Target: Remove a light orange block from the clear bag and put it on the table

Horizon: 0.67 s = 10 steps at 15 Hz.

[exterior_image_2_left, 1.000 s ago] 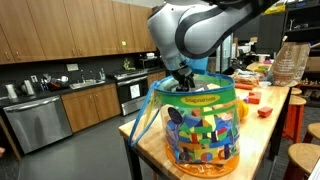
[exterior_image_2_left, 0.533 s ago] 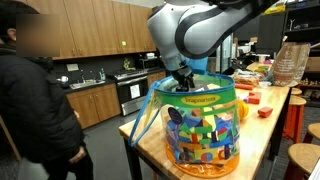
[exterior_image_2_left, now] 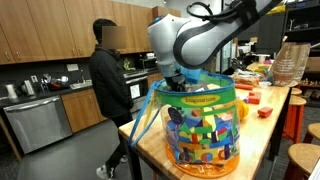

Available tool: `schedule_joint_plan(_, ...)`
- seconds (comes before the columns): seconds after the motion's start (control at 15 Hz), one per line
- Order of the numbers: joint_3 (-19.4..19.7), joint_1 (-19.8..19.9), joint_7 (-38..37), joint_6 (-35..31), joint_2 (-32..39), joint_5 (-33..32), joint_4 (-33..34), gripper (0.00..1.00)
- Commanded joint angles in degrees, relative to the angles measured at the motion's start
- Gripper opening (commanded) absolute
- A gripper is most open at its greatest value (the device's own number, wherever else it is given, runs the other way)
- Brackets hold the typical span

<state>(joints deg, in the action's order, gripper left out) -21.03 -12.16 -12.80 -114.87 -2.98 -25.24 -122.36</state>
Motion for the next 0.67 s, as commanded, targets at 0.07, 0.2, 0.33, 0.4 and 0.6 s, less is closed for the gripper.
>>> schedule_joint_plan(0.07,2.2,-1.1,-0.1,2.6,2.6,0.0,0.4,1.00)
schedule_joint_plan(0.2,2.8,-1.1,-0.1,3.4,3.2,0.4,0.0,1.00)
schedule_joint_plan(0.33,3.5,-1.1,-0.3,3.1,4.0,0.3,0.1,1.00)
schedule_joint_plan(0.4,3.8,-1.0,-0.7,2.3,4.3,0.1,0.1,1.00)
schedule_joint_plan(0.6,4.7,-0.9,-1.8,0.9,5.4,-0.7,0.5,1.00)
